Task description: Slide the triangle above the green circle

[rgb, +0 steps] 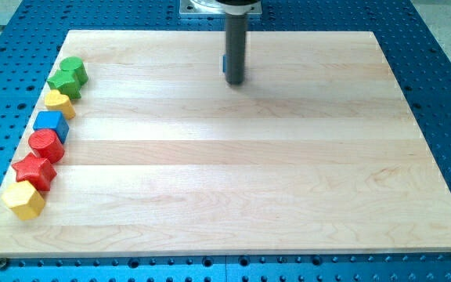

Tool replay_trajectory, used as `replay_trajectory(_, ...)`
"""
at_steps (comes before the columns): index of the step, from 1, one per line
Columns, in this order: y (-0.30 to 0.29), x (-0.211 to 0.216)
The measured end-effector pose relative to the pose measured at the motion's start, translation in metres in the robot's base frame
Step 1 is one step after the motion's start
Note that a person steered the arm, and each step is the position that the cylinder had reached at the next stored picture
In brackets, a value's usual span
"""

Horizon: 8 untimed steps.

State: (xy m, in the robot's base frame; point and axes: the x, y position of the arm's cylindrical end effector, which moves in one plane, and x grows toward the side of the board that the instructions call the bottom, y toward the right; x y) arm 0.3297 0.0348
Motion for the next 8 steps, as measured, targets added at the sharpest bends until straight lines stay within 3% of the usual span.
replay_trajectory(3, -0.009, -0.073)
replay_trajectory(4, -0.155, -0.063)
replay_trajectory(5, -0.212, -0.062)
replay_trajectory(6, -0.172, -0.04)
replay_trajectory(7, -0.203, -0.009)
replay_trajectory(8, -0.249, -0.028)
